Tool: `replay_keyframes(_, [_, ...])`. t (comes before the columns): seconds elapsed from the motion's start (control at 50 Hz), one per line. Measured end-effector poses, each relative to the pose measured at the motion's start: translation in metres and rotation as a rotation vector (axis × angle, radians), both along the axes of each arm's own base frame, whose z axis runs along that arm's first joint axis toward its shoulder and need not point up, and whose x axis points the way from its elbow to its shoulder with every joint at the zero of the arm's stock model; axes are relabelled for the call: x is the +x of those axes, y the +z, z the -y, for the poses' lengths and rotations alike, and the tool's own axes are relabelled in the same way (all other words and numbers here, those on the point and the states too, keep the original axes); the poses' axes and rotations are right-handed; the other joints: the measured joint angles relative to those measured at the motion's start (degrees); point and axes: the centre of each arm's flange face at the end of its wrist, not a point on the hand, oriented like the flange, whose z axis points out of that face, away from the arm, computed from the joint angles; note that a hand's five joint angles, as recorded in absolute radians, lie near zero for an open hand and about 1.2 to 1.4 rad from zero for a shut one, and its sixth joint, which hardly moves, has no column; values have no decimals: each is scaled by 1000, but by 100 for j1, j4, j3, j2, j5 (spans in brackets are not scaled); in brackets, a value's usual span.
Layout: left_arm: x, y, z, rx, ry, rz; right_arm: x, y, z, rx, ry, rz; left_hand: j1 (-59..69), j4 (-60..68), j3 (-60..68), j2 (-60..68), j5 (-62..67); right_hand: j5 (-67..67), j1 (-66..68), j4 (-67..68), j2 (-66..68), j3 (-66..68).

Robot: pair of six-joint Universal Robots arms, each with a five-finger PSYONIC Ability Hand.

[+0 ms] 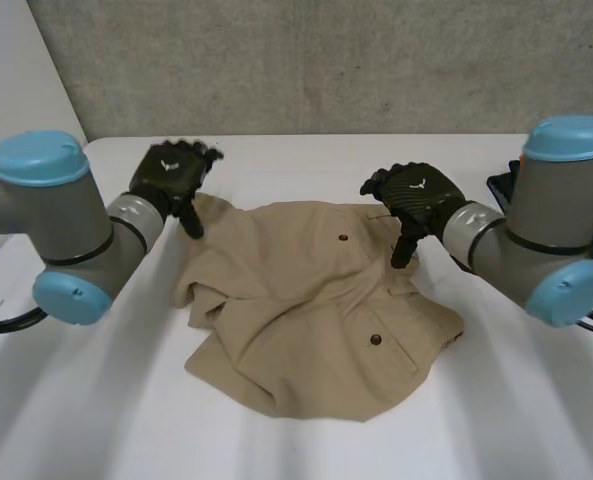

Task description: Fold the laundry.

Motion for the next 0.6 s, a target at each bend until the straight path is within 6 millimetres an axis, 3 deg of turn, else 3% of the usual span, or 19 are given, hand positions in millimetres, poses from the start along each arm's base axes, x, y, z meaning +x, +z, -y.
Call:
replay_keyframes(0.04, [1, -19, 10, 57, 6, 46, 8, -15, 14, -3, -26, -16, 0, 0, 0, 0, 0, 0, 0, 0, 0, 0])
replay_keyframes(0.14, [1, -42, 8, 171, -8, 98, 13, -36, 20, 6, -40, -48, 0, 0, 0, 0, 0, 0, 0, 0, 0, 0])
replay_keyframes(0.3, [1, -51, -6, 244, -25, 121, 13, -53, 17, 15, -29, -102, 194, 139, 117, 157, 82, 24, 13, 14, 17, 42])
replay_keyframes(0.32, [0, -53, -11, 255, -30, 126, 12, -57, 16, 17, -25, -118, 657, 510, 440, 499, 354, 960, 872, 984, 1086, 1155])
replay_keyframes(0.38, [-3, -55, -21, 271, -40, 135, 11, -63, 14, 24, -20, -136, 2193, 1908, 1825, 1884, 1776, 1729, 1579, 1807, 1944, 1943])
replay_keyframes(0.4, [-4, -55, -24, 275, -44, 137, 11, -64, 14, 25, -20, -139, 2193, 1908, 1825, 1884, 1776, 2695, 2449, 2795, 2989, 2937])
replay_keyframes(0.48, [-8, -54, -34, 277, -54, 144, 11, -69, 12, 35, -15, -150, 2193, 1908, 1825, 1884, 1776, 2695, 2449, 2795, 2989, 2937])
replay_keyframes(0.5, [-8, -53, -36, 275, -54, 145, 10, -70, 12, 36, -14, -152, 4221, 4129, 4073, 4153, 3997, 2695, 2449, 2795, 2989, 2937])
replay_keyframes(0.56, [-9, -50, -39, 267, -45, 147, 10, -71, 11, 38, -12, -157, 4678, 4671, 4576, 4694, 4536, 2695, 2449, 2795, 2989, 2937])
replay_keyframes(0.58, [-9, -48, -39, 263, -35, 149, 9, -71, 10, 39, -11, -161, 5032, 5104, 4989, 5084, 4958, 5219, 4234, 5436, 5389, 5416])
replay_keyframes(0.6, [-8, -47, -40, 261, -30, 150, 9, -70, 8, 39, -9, -167, 5032, 5104, 4989, 5084, 4958, 5240, 4234, 5437, 5389, 5416])
